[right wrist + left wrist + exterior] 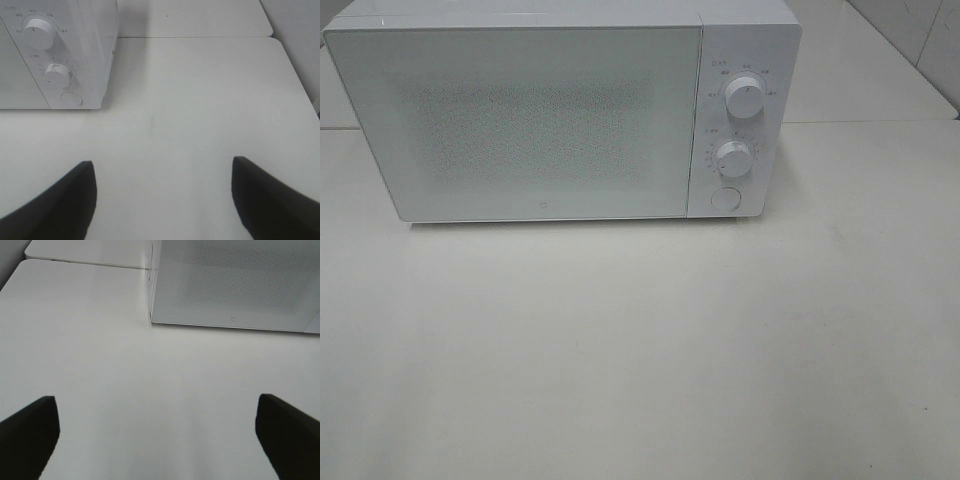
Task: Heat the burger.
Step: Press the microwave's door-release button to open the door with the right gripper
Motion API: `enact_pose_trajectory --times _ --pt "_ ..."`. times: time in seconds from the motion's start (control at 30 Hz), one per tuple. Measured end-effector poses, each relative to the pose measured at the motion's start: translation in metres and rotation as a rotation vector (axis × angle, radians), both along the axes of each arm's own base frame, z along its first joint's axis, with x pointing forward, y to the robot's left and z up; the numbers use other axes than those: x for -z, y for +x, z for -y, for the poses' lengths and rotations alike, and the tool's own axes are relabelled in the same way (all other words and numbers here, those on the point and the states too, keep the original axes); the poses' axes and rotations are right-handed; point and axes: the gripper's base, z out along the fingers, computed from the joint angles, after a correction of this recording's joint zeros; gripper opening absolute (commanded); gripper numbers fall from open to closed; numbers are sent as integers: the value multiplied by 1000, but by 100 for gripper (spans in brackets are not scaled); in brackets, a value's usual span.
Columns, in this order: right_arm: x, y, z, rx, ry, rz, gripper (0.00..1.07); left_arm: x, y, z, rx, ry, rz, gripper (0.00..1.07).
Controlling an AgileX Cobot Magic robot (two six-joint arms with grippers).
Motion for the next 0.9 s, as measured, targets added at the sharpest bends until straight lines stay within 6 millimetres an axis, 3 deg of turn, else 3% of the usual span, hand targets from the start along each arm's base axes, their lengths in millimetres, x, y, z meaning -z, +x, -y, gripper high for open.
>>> enact_pose_trajectory --times 0.17,0.37,0.9 --pt "4 16 -2 -4 3 8 74 0 0 0 0 0 0 100" --pt "28 37 -5 -10 18 32 74 0 0 0 0 0 0 100" --pt "67 75 -11 -17 97 211 74 0 0 0 0 0 0 100"
